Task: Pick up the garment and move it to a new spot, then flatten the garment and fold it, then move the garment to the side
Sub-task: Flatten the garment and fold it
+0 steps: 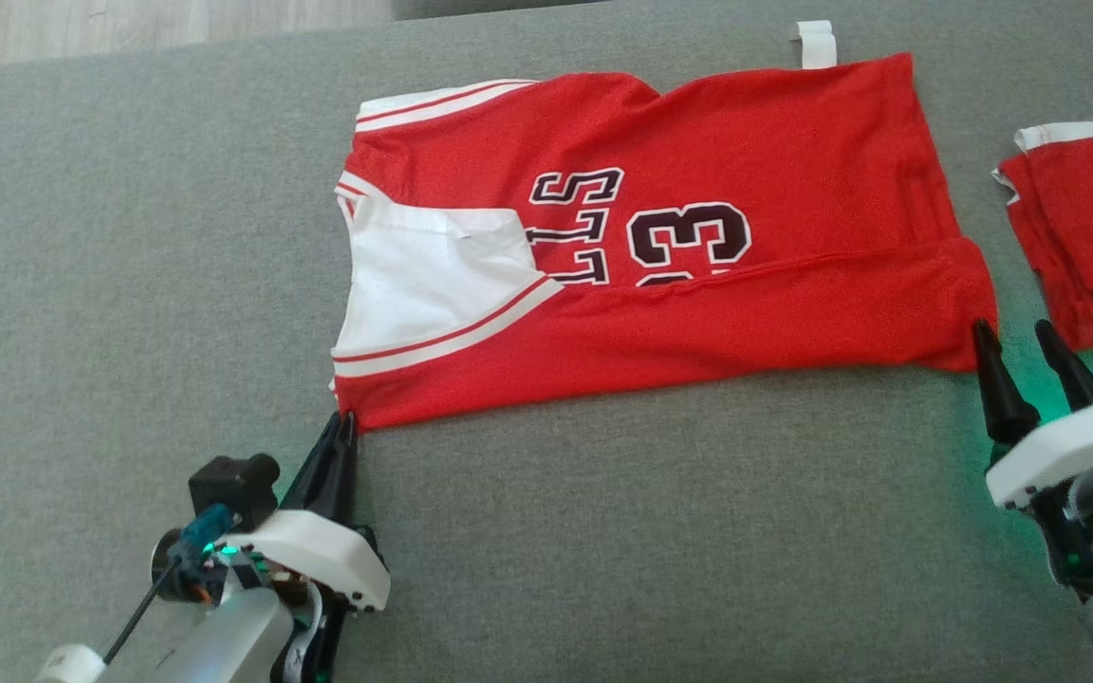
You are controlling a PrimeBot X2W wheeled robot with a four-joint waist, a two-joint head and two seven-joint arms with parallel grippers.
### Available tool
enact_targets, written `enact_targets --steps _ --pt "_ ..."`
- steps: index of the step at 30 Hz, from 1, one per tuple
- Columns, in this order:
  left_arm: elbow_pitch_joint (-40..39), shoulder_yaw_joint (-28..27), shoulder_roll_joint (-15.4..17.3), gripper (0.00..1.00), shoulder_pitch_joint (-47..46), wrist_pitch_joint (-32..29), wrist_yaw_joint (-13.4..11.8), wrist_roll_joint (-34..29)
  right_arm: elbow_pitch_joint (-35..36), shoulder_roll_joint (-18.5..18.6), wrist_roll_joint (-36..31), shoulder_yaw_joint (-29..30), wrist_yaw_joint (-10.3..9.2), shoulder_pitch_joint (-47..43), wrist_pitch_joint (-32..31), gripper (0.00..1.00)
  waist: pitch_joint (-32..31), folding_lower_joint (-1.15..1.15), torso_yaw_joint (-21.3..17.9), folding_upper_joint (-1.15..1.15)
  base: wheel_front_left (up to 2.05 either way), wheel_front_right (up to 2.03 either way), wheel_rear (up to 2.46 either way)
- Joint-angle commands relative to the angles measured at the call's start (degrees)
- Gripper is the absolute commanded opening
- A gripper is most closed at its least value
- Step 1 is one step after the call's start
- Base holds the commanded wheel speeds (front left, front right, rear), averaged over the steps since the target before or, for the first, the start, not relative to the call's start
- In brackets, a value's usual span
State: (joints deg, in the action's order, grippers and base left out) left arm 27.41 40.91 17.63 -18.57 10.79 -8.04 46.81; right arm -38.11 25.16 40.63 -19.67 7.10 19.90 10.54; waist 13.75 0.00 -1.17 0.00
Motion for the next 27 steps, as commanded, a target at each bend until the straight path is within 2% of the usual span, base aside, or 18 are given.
enact_targets --steps 1,4,5,6,7,8,20,27 --pt "-0.7 -1.7 1.0 0.0 -1.9 0.8 0.1 -0.4 0.2 0.4 -0.2 -0.5 0.39 0.8 -0.6 1.0 0.0 0.0 0.3 0.0 0.0 0.0 0.0" --pt "-0.6 -1.7 0.9 0.0 -2.4 1.5 0.3 -0.8 -2.1 -0.3 0.5 -1.7 0.39 1.9 -3.6 1.0 0.0 0.0 0.9 0.0 0.0 0.0 0.0" --pt "-0.5 -1.7 0.9 0.0 -2.5 1.7 0.3 -1.0 -2.5 -0.5 1.0 -2.2 0.39 2.0 -4.8 0.95 -0.1 0.0 1.1 0.0 0.0 0.0 0.0" --pt "-0.5 -1.7 0.8 0.0 -2.6 1.8 0.4 -1.1 -2.7 -0.5 1.5 -2.8 0.39 1.9 -5.9 0.63 -0.1 0.0 1.4 0.0 0.0 0.0 0.0" --pt "-0.6 -1.7 0.8 0.0 -2.7 2.0 0.4 -1.2 -2.8 -0.4 1.9 -3.3 0.39 1.9 -6.6 0.35 -0.2 0.0 1.6 0.0 0.0 0.0 0.0" --pt "-0.6 -1.7 0.9 0.0 -2.7 2.1 0.3 -1.3 -2.7 -0.3 2.3 -3.6 0.39 1.8 -7.1 0.0 -0.3 0.0 1.7 0.0 0.0 0.0 0.0" --pt "-5.8 -1.8 4.2 0.0 2.2 2.7 -0.9 -1.7 3.1 5.7 8.1 -7.7 0.39 -3.1 -7.3 0.0 -4.1 0.0 2.0 0.0 0.0 0.0 0.0" --pt "-12.1 -0.7 5.9 0.0 9.4 1.6 -3.4 -1.0 5.6 9.9 11.0 -10.5 0.39 -7.9 -6.9 0.0 -7.2 0.0 2.0 0.0 0.0 0.0 0.0"
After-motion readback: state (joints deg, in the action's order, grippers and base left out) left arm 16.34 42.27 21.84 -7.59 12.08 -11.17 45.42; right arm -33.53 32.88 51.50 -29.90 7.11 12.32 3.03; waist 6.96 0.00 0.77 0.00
